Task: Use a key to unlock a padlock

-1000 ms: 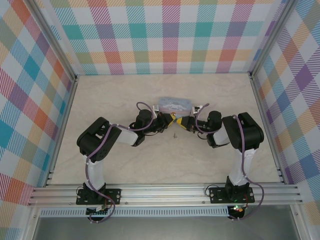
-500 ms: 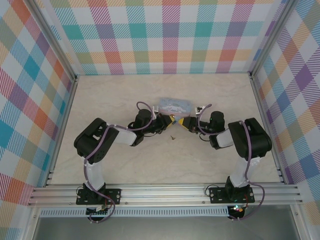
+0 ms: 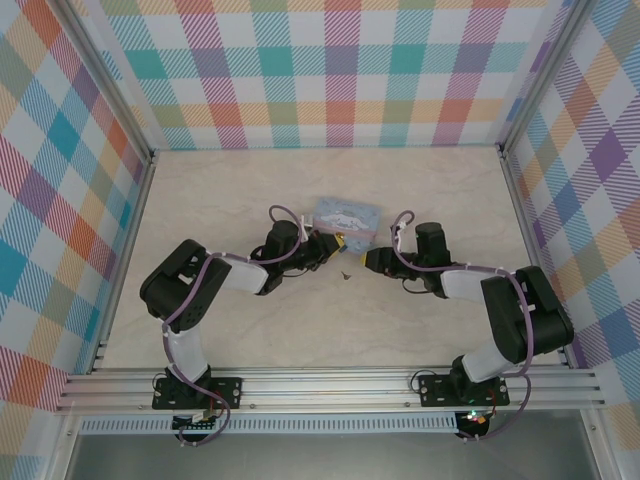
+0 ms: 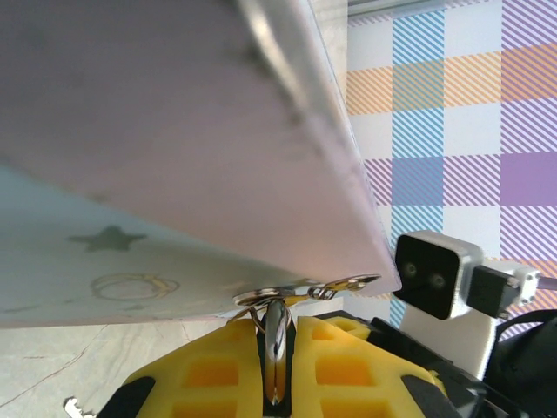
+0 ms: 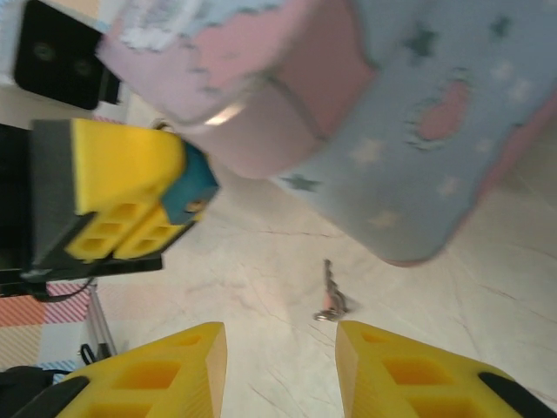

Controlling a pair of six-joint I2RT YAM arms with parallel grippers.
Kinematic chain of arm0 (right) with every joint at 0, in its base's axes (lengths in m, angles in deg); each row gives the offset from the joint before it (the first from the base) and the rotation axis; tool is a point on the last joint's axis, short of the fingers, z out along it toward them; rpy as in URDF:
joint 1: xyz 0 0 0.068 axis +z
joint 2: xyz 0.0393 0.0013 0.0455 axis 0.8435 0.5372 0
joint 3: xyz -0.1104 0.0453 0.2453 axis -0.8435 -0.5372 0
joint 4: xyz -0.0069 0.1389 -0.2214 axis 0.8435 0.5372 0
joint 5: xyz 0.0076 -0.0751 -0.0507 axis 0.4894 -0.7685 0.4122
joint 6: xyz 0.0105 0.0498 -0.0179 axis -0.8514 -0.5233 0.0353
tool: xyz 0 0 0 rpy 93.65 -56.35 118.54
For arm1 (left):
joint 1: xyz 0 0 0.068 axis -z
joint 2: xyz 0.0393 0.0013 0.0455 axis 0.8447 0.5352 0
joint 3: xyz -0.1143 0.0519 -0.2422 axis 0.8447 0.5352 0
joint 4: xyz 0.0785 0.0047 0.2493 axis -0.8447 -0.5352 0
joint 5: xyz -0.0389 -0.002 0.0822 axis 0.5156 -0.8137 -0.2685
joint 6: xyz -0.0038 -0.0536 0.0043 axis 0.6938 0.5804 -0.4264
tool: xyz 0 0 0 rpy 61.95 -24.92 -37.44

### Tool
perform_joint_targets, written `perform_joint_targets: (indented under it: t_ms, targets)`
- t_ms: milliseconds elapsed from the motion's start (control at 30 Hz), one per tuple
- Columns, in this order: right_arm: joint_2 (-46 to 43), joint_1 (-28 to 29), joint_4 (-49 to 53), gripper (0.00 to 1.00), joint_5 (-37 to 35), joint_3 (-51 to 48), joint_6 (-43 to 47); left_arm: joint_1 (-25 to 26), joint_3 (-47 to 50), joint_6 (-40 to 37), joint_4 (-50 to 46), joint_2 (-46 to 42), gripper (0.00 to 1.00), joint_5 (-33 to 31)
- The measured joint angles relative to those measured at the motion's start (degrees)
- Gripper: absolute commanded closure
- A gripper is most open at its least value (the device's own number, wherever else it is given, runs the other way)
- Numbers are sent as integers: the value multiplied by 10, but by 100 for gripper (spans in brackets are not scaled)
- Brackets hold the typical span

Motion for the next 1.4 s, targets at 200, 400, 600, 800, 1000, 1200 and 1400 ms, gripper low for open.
perform_joint_targets:
  t_ms: [200,400,600,800,1000,1200,1400]
  targets:
    - [33,0,37,61,-26,46,18,-3,14,-1,-4,-16,100,-1]
    - [92,0,44,61,-29,106,25,-6,30,-2,-5,-29,100,-20]
    - [147,5,54,57,-9,160,34,-15,43,-2,-3,-32,100,-51]
    - [124,5,79,51,-40,146,57,-14,47,-4,-2,-28,100,-54]
    - [17,21,160,49,-99,116,135,-14,47,-4,-2,10,95,-49]
    - [-11,97,248,45,-143,116,232,-14,50,-4,12,18,83,-48]
    - [19,132,317,44,-162,153,292,-15,61,-18,10,17,65,-48]
